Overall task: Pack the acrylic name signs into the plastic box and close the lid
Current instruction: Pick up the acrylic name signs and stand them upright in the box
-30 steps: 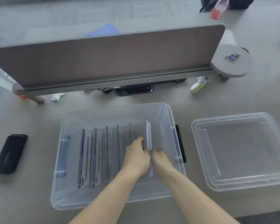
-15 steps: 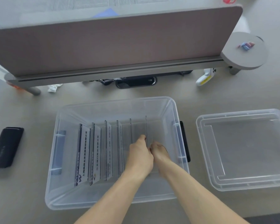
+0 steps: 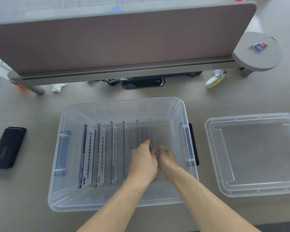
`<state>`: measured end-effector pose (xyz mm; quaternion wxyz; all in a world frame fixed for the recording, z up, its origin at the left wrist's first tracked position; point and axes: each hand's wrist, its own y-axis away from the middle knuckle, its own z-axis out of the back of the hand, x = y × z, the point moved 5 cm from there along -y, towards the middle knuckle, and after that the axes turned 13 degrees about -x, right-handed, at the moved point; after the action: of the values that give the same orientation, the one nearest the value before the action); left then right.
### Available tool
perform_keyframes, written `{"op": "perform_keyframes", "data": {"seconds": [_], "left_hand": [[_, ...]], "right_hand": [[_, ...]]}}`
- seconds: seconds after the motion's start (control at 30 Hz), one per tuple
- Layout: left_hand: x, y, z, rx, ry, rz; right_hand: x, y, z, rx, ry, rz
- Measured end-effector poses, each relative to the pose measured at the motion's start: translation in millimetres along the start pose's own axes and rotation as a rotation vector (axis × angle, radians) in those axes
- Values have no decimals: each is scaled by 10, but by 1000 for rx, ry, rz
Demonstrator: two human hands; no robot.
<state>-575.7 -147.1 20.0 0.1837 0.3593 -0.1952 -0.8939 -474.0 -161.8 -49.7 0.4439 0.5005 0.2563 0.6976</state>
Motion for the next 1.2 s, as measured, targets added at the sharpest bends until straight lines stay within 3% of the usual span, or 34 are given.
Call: {"op": "perform_keyframes", "data": {"seconds": [0.63, 0.83, 1.2], "left_hand": [[55, -18, -7, 0, 34, 8], [-223, 17, 440, 4, 87, -36], [-1133, 196, 1414, -64, 389, -180]], "right_hand": [[46, 128, 9, 23, -30, 35], [428, 619, 216, 15, -131, 168], [1268, 1561, 894, -83, -337, 382]]}}
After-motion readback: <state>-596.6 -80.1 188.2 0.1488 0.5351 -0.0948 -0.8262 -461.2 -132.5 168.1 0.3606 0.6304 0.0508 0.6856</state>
